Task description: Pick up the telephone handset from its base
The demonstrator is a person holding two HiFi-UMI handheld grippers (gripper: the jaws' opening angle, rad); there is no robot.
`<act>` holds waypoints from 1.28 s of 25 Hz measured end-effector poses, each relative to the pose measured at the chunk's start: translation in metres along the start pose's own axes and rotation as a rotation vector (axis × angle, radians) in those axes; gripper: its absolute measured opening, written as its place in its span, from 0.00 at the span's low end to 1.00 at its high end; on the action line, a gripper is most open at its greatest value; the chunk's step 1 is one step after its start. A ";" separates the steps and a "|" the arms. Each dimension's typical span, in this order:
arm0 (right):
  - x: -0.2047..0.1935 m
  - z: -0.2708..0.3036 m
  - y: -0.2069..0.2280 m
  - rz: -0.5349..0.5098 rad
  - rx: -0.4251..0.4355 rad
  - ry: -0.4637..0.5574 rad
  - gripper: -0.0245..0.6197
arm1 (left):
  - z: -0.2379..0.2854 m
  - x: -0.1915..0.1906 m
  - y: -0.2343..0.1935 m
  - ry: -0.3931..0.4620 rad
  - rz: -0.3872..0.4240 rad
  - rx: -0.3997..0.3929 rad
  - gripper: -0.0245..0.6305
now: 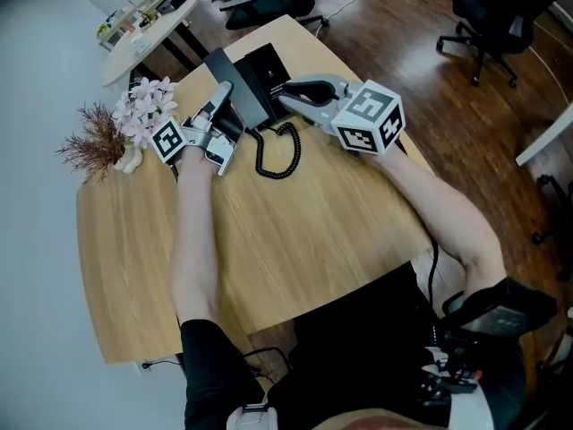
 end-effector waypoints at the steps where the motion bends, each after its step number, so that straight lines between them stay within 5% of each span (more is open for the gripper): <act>1: 0.000 0.000 -0.001 -0.001 0.003 0.001 0.15 | -0.001 0.000 0.012 0.024 0.000 -0.033 0.16; 16: 0.021 -0.021 0.007 0.022 -0.071 0.094 0.15 | -0.022 -0.023 0.164 0.072 0.105 -0.419 0.16; 20: 0.034 -0.007 0.010 0.032 -0.031 0.139 0.15 | -0.032 -0.029 0.212 0.077 0.198 -0.475 0.16; 32: 0.026 -0.017 0.013 0.053 -0.058 0.113 0.13 | -0.016 -0.052 0.235 0.013 0.164 -0.527 0.16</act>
Point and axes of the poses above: the fingertips, and each gripper's own axes: z forward along the fingers, y to its right, x out of its top, the point moved 5 cm from there along -z, backward along the fingers, and after that the axes turned 1 degree about -z, right-handed, at the moved point
